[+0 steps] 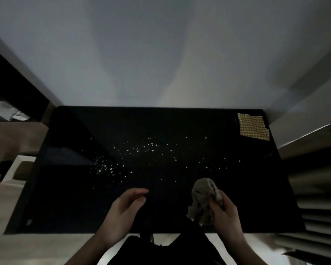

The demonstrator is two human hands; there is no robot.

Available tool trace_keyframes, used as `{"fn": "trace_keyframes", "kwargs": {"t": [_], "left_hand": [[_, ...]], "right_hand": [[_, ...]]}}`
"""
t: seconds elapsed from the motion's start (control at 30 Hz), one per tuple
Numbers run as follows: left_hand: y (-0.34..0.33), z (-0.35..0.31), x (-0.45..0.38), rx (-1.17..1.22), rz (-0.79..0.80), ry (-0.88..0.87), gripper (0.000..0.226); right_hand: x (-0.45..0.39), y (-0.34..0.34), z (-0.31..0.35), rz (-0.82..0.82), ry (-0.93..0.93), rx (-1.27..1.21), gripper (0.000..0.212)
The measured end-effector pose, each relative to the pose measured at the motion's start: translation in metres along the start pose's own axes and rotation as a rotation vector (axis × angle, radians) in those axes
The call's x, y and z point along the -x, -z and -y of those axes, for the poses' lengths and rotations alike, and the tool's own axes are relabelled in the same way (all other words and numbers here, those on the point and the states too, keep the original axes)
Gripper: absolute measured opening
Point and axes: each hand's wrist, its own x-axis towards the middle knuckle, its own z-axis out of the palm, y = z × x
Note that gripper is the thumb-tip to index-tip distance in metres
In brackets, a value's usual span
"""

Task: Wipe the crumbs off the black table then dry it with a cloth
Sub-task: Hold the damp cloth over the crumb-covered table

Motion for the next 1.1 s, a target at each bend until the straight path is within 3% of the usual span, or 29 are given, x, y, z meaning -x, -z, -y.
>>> {"fn": "trace_keyframes", "kwargs": {"t": [0.2, 0.6, 0.9, 1.1], "left_hand": [[0.034, 0.005, 0.008, -0.017, -0.033, -0.025, 0.025], [0.017, 0.001, 0.049, -0.005, -0.161, -0.011, 0.025], [0.057, 0.03, 0.08, -0.036, -0.288, 0.03, 0.025], [0.103, 0.037, 0.072, 0.014, -0.29, -0.003, 0.026]], "right_hand": [[0.035, -0.018, -0.006, 0.021, 0.043, -0.001, 0.028], [0.016, -0.015, -0.018, 0.128, 0.044, 0.103, 0.029], [0.013, -0.063, -0.005, 0.248, 0.096, 0.145, 0.028], [0.021, -0.112, 0.004, 0.288, 0.101, 0.154, 0.027]]}}
